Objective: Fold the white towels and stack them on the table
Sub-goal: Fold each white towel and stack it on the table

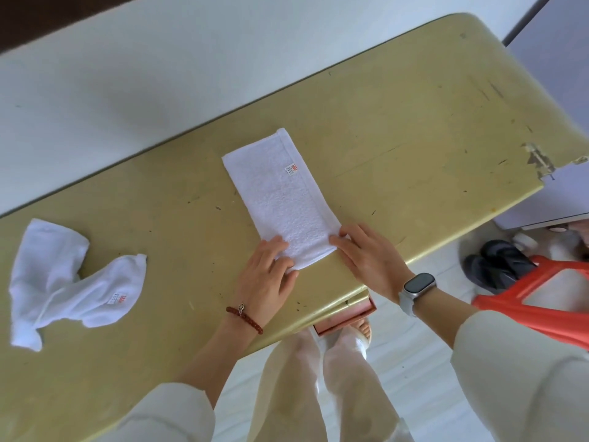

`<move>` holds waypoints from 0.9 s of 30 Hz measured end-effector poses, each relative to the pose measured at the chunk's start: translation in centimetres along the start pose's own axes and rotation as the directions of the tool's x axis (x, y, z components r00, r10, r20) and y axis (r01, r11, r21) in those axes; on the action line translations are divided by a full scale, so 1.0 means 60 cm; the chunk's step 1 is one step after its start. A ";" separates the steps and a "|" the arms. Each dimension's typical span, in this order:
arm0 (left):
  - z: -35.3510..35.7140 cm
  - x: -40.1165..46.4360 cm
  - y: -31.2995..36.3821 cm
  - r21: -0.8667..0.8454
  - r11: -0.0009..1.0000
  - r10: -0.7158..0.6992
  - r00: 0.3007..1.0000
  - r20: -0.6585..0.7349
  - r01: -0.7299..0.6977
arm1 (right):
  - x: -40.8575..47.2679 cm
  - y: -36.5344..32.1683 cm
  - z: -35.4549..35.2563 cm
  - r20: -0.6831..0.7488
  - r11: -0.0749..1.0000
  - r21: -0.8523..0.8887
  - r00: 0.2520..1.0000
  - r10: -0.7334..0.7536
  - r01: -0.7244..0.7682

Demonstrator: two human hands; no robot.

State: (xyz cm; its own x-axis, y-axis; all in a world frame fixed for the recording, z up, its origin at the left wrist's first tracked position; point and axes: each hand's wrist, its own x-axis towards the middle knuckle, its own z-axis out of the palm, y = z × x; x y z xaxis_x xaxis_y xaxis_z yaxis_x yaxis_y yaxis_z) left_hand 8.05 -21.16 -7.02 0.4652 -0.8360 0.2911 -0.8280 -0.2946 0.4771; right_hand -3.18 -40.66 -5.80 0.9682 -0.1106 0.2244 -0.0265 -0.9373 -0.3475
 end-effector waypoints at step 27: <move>-0.106 0.124 0.003 -0.727 0.057 -0.778 0.487 0.397 0.684 | 0.130 -0.053 -0.057 0.161 0.692 0.502 0.842 0.515 -0.519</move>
State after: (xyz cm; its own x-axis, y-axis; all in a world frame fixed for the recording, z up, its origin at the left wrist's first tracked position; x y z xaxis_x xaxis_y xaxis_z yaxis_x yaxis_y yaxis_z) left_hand 13.38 -24.50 0.50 0.7462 -0.3622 -0.5586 0.4985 -0.2522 0.8294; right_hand 3.61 -39.69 0.14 0.8415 -0.5227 -0.1366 -0.3963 -0.4253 -0.8137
